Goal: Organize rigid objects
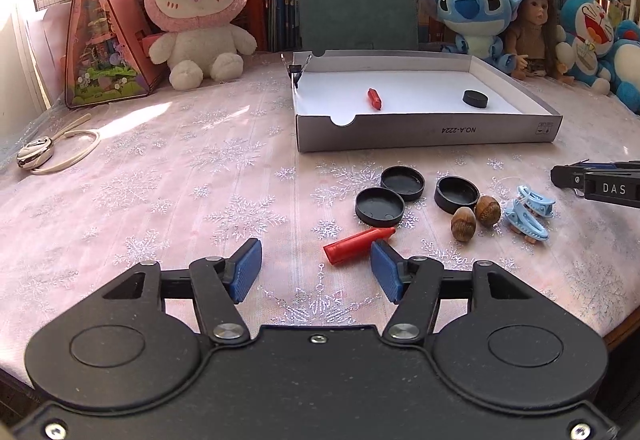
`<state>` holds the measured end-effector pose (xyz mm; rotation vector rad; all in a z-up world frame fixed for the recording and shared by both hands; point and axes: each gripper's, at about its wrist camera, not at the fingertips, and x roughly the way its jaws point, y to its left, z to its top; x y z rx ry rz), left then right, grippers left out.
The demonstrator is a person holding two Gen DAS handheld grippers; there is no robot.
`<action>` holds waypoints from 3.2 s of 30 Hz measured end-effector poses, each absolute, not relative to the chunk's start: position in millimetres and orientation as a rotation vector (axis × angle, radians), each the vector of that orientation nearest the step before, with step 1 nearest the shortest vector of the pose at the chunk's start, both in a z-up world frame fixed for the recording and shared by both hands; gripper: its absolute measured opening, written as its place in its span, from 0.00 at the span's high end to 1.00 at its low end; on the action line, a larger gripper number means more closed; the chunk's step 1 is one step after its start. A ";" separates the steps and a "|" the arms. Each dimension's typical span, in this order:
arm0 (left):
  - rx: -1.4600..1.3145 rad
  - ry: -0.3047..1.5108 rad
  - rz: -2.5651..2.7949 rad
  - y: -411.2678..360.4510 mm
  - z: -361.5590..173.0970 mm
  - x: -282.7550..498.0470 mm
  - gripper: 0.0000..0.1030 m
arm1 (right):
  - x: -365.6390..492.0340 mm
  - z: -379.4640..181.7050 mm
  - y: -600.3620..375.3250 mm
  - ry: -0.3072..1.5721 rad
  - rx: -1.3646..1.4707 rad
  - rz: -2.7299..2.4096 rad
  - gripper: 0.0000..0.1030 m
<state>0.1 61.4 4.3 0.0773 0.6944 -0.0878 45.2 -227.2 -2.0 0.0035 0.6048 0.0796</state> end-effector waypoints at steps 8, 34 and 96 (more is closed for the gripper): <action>0.057 0.696 -0.023 78.4 3.8 0.5 0.43 | 44.2 -1.8 -227.2 0.605 0.001 0.078 0.55; 0.103 0.649 -0.119 39.7 3.2 -6.3 0.34 | 39.4 -2.8 -229.5 0.584 -0.006 0.059 0.50; -0.290 0.986 -0.059 22.6 35.5 251.4 0.59 | 212.5 55.7 -234.9 0.821 0.183 0.044 0.64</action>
